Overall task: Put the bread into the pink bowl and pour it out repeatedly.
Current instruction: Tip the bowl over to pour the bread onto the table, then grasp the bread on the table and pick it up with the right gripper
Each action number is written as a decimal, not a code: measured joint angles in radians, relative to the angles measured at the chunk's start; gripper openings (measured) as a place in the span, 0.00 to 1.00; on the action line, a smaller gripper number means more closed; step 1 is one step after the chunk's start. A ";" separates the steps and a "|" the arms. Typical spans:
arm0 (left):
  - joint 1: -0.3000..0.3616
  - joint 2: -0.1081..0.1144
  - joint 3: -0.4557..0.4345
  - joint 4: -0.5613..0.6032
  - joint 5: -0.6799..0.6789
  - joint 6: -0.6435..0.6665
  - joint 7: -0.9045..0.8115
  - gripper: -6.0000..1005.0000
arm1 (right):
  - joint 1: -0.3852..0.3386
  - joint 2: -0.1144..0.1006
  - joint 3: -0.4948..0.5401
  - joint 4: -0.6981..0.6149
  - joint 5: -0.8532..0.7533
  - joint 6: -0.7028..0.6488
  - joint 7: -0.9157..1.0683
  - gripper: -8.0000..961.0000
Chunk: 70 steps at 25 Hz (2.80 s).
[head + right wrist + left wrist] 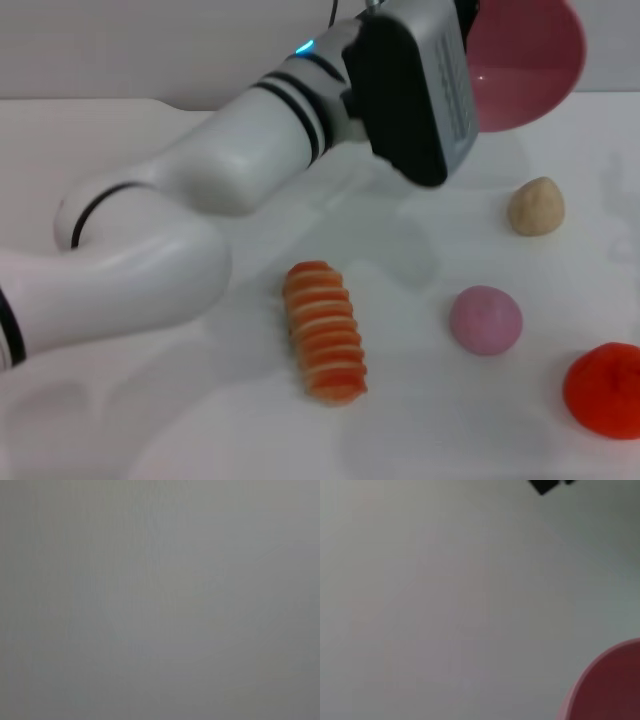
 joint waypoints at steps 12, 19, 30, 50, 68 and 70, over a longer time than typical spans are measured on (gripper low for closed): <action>-0.137 0.000 -0.246 -0.010 -0.015 0.426 -0.339 0.08 | 0.016 -0.003 -0.005 0.022 0.025 -0.001 0.000 0.61; -0.242 0.003 -0.507 -0.038 -0.044 0.811 -0.359 0.08 | 0.019 -0.005 -0.004 0.032 0.027 -0.009 0.000 0.61; -0.425 0.043 -1.120 -0.239 0.169 1.382 -0.308 0.08 | 0.055 -0.013 0.017 0.017 0.128 -0.217 0.000 0.61; -0.286 0.165 -1.251 -0.223 0.219 1.658 -0.364 0.08 | 0.329 -0.132 0.298 -0.198 0.139 -1.609 -0.047 0.61; -0.237 0.165 -1.253 -0.218 0.219 1.648 -0.349 0.08 | 0.560 -0.064 0.795 -0.371 0.329 -2.884 -0.494 0.62; -0.236 0.162 -1.253 -0.218 0.219 1.648 -0.349 0.08 | 0.601 -0.066 0.799 -0.310 0.345 -2.956 -0.504 0.62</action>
